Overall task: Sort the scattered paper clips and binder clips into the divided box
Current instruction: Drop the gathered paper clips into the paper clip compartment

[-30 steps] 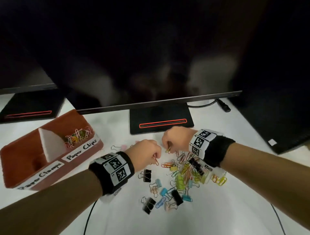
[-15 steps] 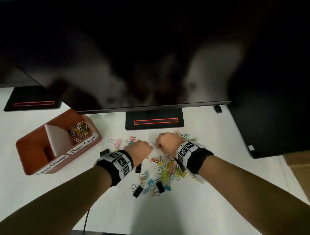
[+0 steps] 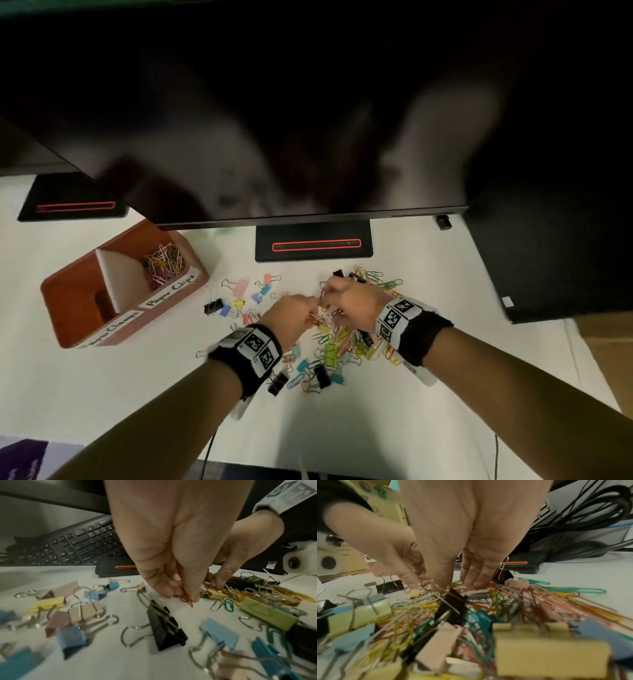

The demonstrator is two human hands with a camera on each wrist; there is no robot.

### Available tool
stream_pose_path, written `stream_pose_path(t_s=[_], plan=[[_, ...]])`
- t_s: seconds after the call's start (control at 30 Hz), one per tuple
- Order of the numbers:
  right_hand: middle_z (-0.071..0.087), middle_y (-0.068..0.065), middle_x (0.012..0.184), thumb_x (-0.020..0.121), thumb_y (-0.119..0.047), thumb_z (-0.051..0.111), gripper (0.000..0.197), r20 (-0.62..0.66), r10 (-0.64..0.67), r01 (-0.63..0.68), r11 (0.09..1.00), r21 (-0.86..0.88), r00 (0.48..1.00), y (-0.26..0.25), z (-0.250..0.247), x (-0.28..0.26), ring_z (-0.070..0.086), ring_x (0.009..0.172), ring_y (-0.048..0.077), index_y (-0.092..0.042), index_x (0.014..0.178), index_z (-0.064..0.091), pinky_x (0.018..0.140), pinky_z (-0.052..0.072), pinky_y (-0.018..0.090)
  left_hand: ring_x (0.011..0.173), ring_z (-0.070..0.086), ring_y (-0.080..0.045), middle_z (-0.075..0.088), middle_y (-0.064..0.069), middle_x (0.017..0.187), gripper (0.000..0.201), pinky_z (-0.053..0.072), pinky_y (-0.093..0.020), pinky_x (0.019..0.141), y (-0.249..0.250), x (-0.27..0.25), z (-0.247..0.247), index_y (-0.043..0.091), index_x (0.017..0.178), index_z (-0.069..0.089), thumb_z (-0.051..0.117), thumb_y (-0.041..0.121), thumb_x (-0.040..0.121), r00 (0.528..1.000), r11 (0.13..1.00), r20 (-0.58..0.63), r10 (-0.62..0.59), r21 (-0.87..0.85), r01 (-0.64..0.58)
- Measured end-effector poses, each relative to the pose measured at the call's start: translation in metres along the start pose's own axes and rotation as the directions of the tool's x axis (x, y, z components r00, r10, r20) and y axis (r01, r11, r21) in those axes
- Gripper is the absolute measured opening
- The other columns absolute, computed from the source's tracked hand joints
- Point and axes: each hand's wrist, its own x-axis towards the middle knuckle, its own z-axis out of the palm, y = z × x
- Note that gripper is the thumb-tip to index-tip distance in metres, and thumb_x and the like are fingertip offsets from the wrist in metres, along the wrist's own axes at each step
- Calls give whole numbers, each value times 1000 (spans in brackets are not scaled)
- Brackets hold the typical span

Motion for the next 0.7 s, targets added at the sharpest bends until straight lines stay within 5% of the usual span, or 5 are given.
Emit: stream_pose_path(t_s=[0.23,0.37,0.53,0.7], plan=[[49,1,121,91,-17,53,27,46,52,-52,998,-20,998,-2,-2,0,47,116,21,-22,118,59,98,39,46,90,60,-25,47,-8,110,16,47,-29,87,-8,12,6,5,102,63,55,13,90,997,996,-25,-67,53,68],[56,2,114,91,-18,52,19,56,90,-92,995,29,994,-5,-6,2,51,109,20,-19,106,64,94,43,39,94,58,-26,52,-10,110,17,47,-31,86,-10,13,9,6,105,60,53,12,92,998,995,-20,-57,75,59],[56,2,113,88,-17,54,17,102,119,-121,992,23,988,-8,-11,4,53,105,22,-16,100,67,96,45,45,97,55,-24,56,-11,107,15,47,-34,86,-13,12,15,7,105,54,53,10,91,997,995,-47,-58,84,62],[60,4,116,90,-9,50,25,123,130,-139,988,72,984,-12,-12,5,57,107,23,-14,111,62,95,47,35,98,57,-26,56,-11,106,16,48,-36,87,-16,15,16,7,105,59,53,7,90,998,993,-13,-57,98,58]])
